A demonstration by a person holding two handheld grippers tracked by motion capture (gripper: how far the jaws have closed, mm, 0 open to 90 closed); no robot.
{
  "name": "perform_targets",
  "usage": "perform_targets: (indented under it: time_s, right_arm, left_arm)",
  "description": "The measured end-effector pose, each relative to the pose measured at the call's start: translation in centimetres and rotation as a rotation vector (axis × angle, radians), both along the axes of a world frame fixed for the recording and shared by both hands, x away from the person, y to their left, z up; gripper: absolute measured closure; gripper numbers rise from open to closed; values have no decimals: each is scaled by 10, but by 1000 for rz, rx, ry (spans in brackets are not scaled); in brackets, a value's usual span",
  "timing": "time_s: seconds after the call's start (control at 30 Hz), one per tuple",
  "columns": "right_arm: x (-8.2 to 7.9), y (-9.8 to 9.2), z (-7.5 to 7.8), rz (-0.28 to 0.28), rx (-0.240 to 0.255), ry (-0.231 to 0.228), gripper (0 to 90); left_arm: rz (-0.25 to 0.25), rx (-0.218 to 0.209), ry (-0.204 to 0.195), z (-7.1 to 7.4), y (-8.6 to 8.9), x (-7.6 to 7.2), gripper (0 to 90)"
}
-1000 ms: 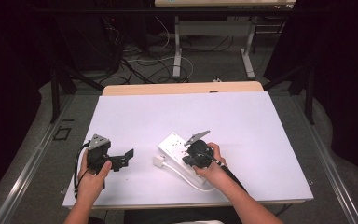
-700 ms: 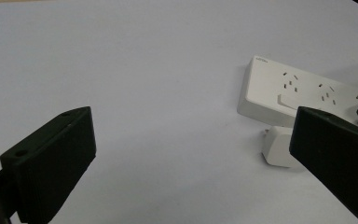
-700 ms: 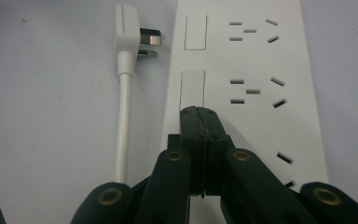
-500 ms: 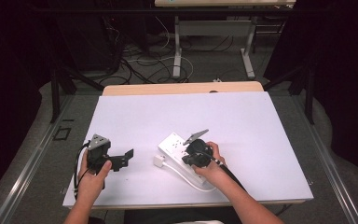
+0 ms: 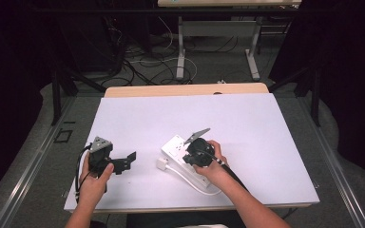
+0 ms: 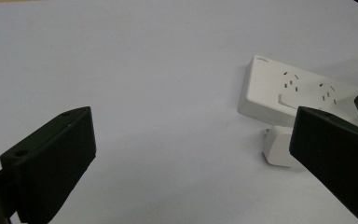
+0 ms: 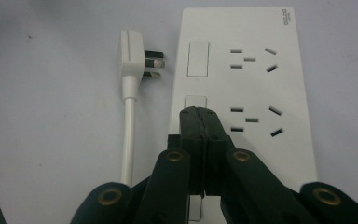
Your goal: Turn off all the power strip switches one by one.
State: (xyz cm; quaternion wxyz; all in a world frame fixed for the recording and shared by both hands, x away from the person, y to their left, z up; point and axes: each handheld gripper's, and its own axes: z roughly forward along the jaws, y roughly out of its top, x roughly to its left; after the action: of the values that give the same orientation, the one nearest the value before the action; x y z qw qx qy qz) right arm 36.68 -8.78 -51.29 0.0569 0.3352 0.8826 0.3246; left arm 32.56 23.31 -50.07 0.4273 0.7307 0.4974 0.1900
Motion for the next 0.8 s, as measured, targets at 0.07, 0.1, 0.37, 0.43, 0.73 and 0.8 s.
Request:
perform_targets:
  time_s: [0.07,0.1,0.37,0.43,0.73,0.8]
  right_arm:
    - [1,1,0,3,0,-3,900]
    - [2,2,1,12,-3,-10,900]
    - [5,7,5,-5,-1,-9,900]
    - [7,9,5,10,-6,-21,900]
    - [12,17,4,6,-20,-20,900]
    - [15,18,3,11,-20,-21,900]
  left_arm:
    - [-1,0,-2,0,0,0,6]
    - [-1,0,-2,0,0,0,6]
    - [-1,-2,-1,0,0,1,6]
    - [-3,0,1,0,0,1,6]
    - [0,-5,1,0,1,0,6]
    - [1,-6,0,-1,1,1,6]
